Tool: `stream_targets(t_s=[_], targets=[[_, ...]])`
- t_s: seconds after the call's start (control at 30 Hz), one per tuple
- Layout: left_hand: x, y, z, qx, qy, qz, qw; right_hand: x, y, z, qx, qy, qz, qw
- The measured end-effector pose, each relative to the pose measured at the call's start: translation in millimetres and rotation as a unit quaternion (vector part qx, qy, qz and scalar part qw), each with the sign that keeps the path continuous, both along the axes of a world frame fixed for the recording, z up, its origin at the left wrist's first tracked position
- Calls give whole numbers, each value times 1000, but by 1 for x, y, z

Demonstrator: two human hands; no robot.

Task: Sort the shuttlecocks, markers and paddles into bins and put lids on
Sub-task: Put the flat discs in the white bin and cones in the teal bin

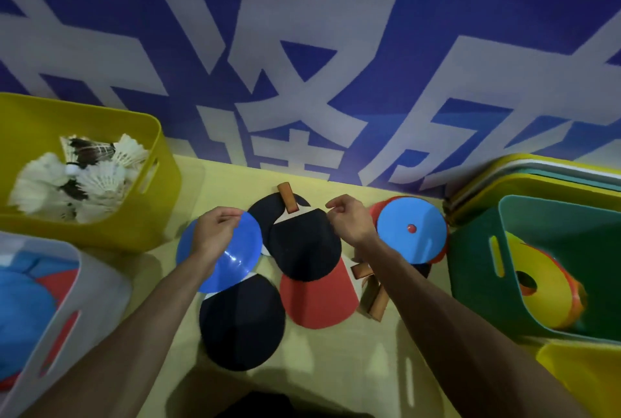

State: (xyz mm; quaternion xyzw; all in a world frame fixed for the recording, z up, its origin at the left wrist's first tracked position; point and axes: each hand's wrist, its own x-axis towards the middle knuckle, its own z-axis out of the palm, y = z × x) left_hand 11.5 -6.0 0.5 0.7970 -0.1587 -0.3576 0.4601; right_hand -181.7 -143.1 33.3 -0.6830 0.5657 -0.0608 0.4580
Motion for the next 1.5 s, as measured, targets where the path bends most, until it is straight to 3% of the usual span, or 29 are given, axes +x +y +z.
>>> stream_targets(t_s=[0.17, 0.37, 0.7, 0.97, 1.2, 1.37, 1.5], targets=[[17, 28, -34, 100, -46, -62, 992, 26, 18, -17, 8, 38, 59, 997], [17, 28, -46, 157, -179, -178, 955, 38, 28, -15, 4, 66, 110, 992], [4, 11, -20, 89, -220, -164, 957, 13, 20, -5, 19, 22, 75, 997], [-37, -42, 36, -10, -273, -219, 936, -55, -10, 34, -54, -43, -49, 996], [-126, -113, 87, -99, -279, -348, 890, -146, -51, 73, -159, -109, -236, 952], [-206, -154, 104, -129, -285, -438, 843, -211, -59, 96, -204, -121, -332, 913], [-274, -185, 118, -162, -304, -514, 786, -264, -63, 105, -229, -109, -390, 885]])
